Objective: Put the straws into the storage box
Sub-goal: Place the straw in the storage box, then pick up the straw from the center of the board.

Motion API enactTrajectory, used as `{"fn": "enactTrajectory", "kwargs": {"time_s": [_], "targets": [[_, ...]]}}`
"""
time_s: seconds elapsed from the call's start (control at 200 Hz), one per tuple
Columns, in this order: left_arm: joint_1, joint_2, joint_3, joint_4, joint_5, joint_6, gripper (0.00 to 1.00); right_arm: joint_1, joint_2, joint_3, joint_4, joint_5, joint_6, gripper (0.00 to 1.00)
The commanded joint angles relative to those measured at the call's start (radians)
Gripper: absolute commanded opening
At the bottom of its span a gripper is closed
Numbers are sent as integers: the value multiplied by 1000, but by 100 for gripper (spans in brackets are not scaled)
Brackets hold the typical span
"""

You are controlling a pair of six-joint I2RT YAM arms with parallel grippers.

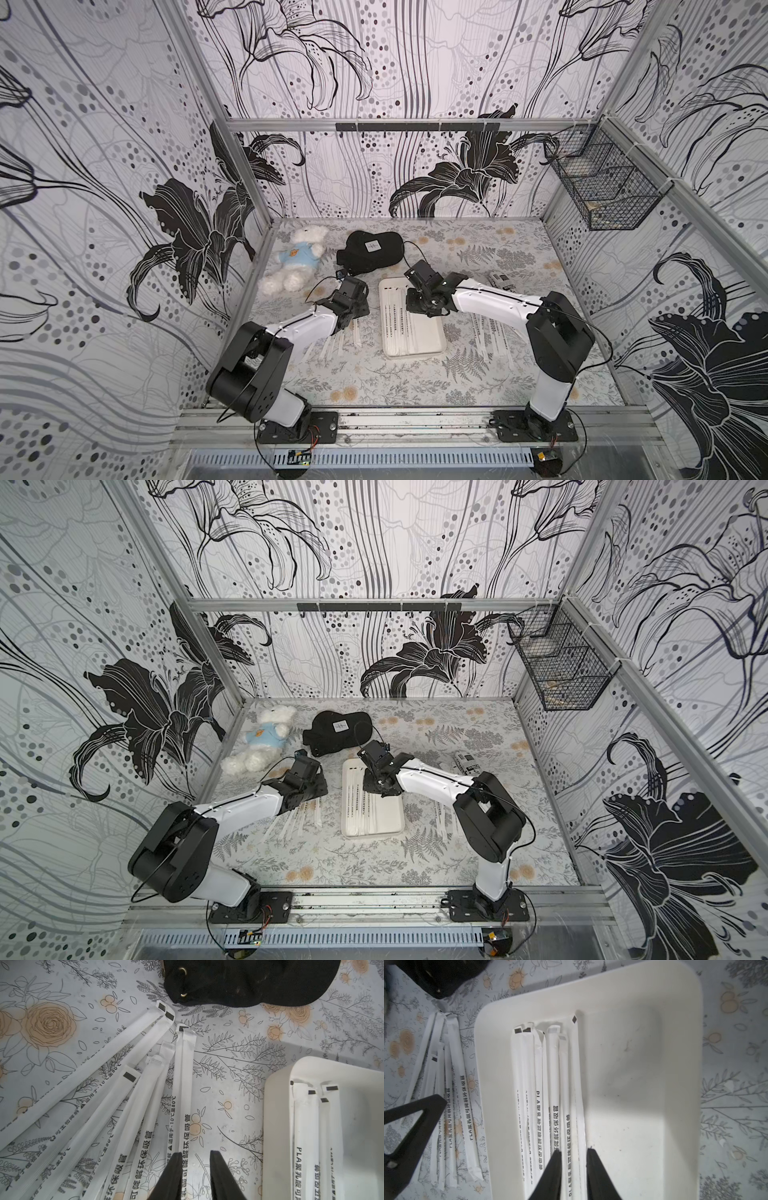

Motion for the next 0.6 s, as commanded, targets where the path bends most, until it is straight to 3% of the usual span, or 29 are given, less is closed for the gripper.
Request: {"fn": "enactTrajectory", "kwargs": {"time_s": [0.0, 0.461, 0.596], "targets": [[5, 42, 44, -23, -1, 35, 29, 0, -26, -21, 1, 20, 3, 25], [-3, 130, 69, -33, -34, 33, 26, -17, -48, -55, 11, 20, -3, 25], [-13, 143, 69, -17, -31, 24, 21, -19, -48, -69, 23, 19, 3, 25]]}}
